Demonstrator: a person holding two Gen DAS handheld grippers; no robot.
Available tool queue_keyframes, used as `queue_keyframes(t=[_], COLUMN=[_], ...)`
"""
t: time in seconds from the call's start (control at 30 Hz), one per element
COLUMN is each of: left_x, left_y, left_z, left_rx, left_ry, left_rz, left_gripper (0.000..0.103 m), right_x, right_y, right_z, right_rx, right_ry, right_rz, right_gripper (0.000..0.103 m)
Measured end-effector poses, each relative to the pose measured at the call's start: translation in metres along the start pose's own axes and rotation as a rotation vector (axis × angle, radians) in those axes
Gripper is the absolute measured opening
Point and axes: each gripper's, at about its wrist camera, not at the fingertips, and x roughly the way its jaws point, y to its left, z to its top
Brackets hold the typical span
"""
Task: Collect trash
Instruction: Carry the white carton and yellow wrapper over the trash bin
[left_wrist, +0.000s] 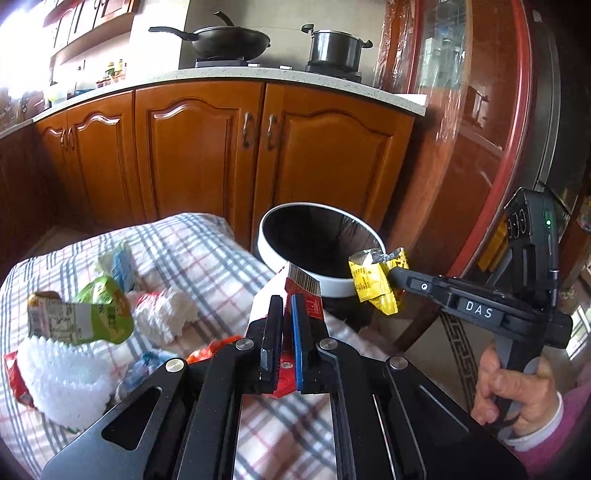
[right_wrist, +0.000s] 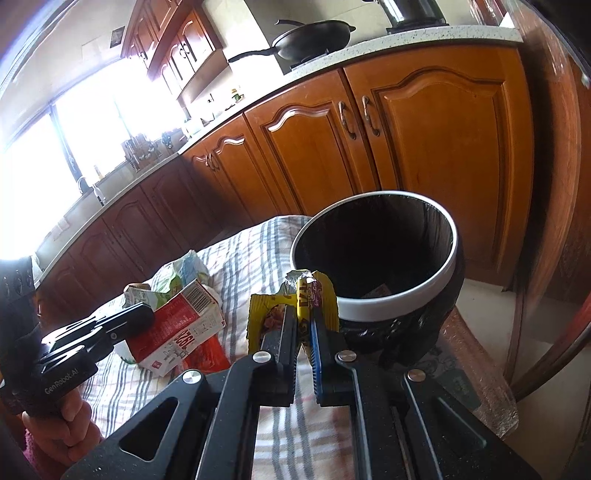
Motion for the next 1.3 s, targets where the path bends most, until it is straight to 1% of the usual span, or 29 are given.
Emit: queue_keyframes(t=[0.27, 0.5, 0.73, 0.9, 1.17, 1.3], left_x=[0.021, 0.049, 0.083, 0.105, 0.133, 0.146], left_y=[-0.014, -0.024, -0.028, -0.032, -0.036, -0.036], left_z=[0.023, 0.047, 0.064, 0.073, 0.082, 0.083], left_rx=[0.005, 0.012, 0.004, 0.000, 0.003, -0.002], left_ry=[-0.013, -0.022, -0.001, 0.010, 0.034, 0.059], left_rz=[-0.023, -0.029, -0.025, -0.016, -0.011, -0.010], left_gripper=[0.004, 0.004, 0.004, 0.004, 0.004, 0.004], right_x=[0.004, 0.010, 0.023, 0.033, 0.048, 0.055], right_y=[-0.015, -0.033, -0.054, -0.064, -0.078, -0.086], right_z=[0.017, 0.033, 0.048, 0.051, 0.058, 0.056], right_rx=[-0.004, -0.002, 0.013, 0.012, 0.022, 0.033], right_ry=[-0.016, -0.026, -0.020, -0.005, 0.019, 0.037], right_rz=[-0.032, -0.065, -0.086, -0.096, -0.100, -0.097], right_gripper=[0.006, 0.006, 0.006, 0.006, 0.006, 0.008])
